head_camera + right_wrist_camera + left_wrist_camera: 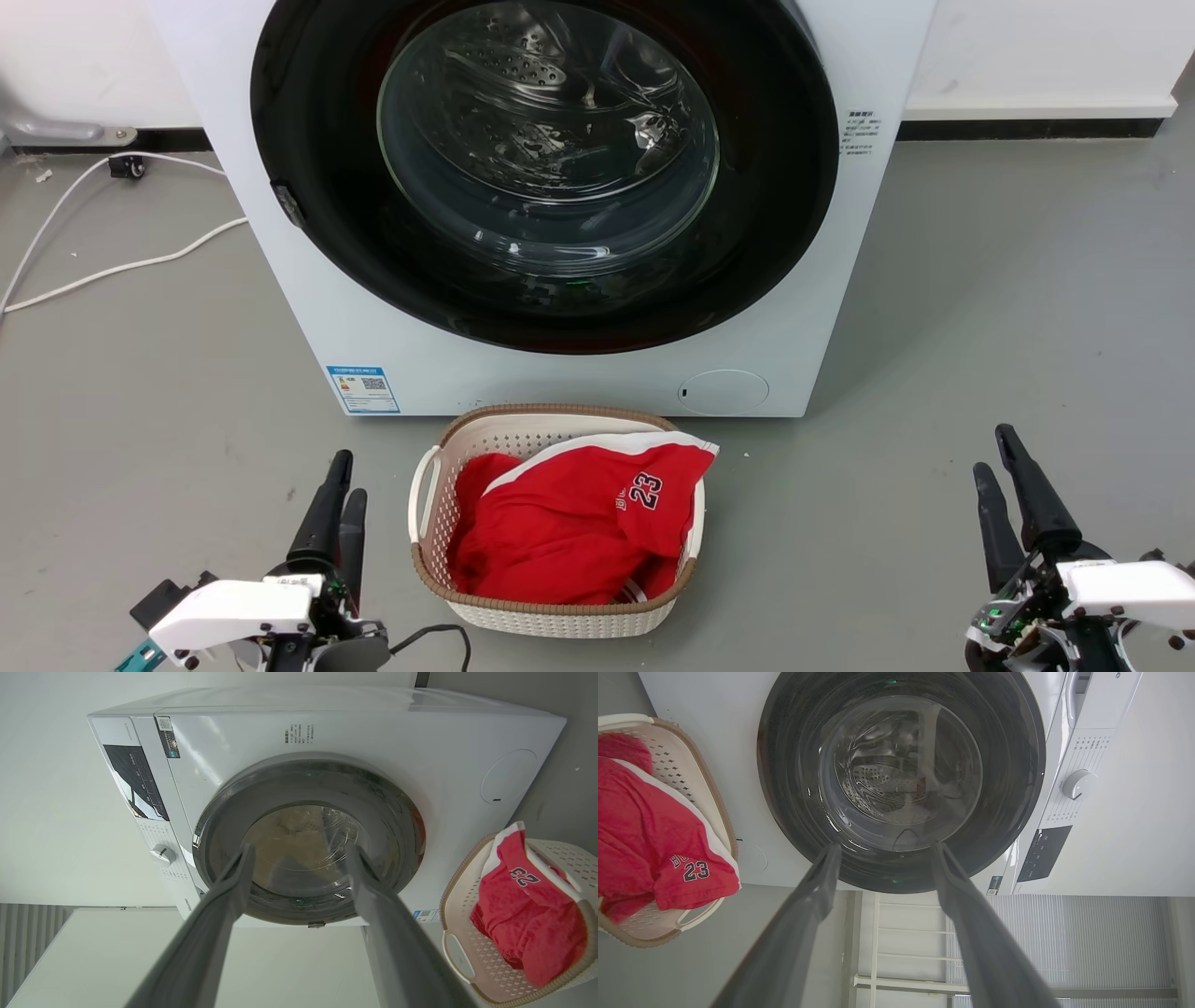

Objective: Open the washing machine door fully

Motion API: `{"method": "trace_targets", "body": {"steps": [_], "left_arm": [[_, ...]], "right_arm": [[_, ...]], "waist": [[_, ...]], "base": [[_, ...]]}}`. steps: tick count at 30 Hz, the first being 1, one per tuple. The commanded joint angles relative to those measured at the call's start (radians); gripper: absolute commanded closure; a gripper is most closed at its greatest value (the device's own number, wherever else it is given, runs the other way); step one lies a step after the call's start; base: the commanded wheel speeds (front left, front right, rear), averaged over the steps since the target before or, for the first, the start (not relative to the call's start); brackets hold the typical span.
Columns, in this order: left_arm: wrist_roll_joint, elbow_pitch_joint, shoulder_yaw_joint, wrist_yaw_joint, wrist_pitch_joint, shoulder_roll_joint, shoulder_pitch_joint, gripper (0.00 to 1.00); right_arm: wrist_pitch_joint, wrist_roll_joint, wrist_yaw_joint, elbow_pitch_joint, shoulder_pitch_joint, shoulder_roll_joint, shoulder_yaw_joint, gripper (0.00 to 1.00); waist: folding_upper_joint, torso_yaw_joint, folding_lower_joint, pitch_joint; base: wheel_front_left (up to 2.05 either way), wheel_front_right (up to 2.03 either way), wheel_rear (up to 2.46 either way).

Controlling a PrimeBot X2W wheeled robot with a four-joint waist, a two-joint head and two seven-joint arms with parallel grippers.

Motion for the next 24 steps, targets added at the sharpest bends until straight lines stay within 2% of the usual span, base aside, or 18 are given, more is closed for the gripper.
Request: {"method": "trace_targets", "body": {"steps": [1,6,10,24], "left_arm": [[0.010,-0.022,-0.010,-0.001,-0.008,0.004,-0.022,0.00],[0.077,-0.035,-0.024,-0.001,-0.032,0.004,-0.023,0.00],[0.186,-0.044,-0.034,-0.001,-0.050,0.004,-0.022,0.00],[0.572,-0.099,-0.106,0.028,-0.107,0.008,-0.026,0.00]], "right_arm": [[-0.008,-0.012,0.000,-0.026,-0.009,-0.003,0.004,0.00],[-0.033,-0.063,0.001,-0.043,-0.001,-0.008,0.017,0.00],[-0.051,-0.134,0.001,-0.056,0.005,-0.017,0.029,0.00],[-0.099,-0.519,0.001,-0.102,0.028,-0.023,0.042,0.00]], "waist": [[0.0000,0.000,0.0000,0.000],[0.0000,0.000,0.0000,0.001],[0.0000,0.001,0.0000,0.000],[0.0000,0.004,0.0000,-0.001]], "base": [[0.00,0.00,0.00],[0.00,0.00,0.00],[0.00,0.00,0.00],[0.00,0.00,0.00]]}}
